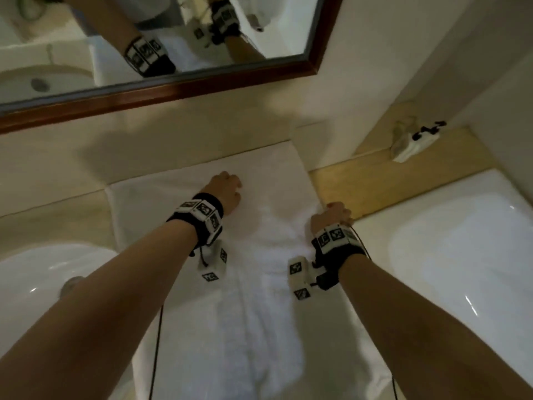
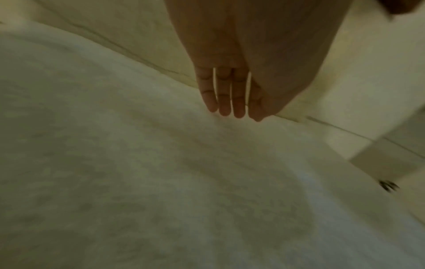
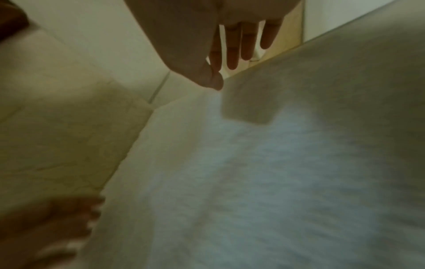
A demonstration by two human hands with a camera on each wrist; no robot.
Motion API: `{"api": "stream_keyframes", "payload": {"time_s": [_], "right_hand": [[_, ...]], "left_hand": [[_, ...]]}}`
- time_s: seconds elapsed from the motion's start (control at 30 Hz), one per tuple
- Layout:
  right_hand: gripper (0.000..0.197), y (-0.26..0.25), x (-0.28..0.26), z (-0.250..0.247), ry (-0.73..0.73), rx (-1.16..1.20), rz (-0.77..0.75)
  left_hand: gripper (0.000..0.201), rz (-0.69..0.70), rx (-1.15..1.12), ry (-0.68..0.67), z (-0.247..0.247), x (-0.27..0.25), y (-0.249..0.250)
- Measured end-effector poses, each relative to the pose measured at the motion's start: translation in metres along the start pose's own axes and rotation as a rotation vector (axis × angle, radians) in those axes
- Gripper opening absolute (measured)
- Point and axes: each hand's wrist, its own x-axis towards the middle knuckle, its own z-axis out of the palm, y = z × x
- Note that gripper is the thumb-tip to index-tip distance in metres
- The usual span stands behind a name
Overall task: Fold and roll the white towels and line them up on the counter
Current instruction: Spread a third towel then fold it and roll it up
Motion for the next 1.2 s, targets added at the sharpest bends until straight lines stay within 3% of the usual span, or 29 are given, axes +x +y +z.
{"api": "stream_keyframes", "payload": {"time_s": [0.1,0.2,0.37,0.5,0.63,0.77,0.9,1.03,1.1,1.2], "right_hand": [[0.047,0.043,-0.007,-0.007,-0.057,-0.052,0.151],[0.039,0.073,-0.010,-0.012,-0.082,-0.059,0.232],[0.034,0.092,-0.015,-0.011,-0.090,-0.050,0.217],[0.036,0.093,-0.027,-0.005,-0.037,-0.084,0.172],[0.047,0.087,-0.030,-0.008,-0.081,-0.078,0.215],[0.045,0.076,-0.033,-0.014,-0.195,-0.138,0.220],[0.041,0.071,-0.043,-0.018,-0.284,-0.141,0.124],[0.027,0.069,-0.057,-0.026,-0.410,-0.087,0.002],[0.024,0.062,-0.064,-0.034,-0.502,0.064,0.049],[0.030,0.050,-0.082,-0.049,-0.735,0.393,0.221]], "left_hand": [[0.033,0.240,0.139,-0.053,0.015,0.019,0.057],[0.037,0.386,0.306,-0.081,0.029,0.035,0.102],[0.051,0.322,0.464,-0.107,0.030,0.054,0.131],[0.046,0.342,0.538,-0.128,0.028,0.056,0.138],[0.043,0.366,0.572,-0.141,0.023,0.050,0.138],[0.050,0.307,0.647,-0.101,0.017,0.039,0.130],[0.049,0.260,0.658,-0.050,0.010,0.033,0.110],[0.057,0.298,0.631,0.027,-0.001,0.026,0.096],[0.051,0.299,0.548,0.135,-0.011,0.022,0.092],[0.064,0.210,0.321,0.183,-0.022,0.012,0.079]]}}
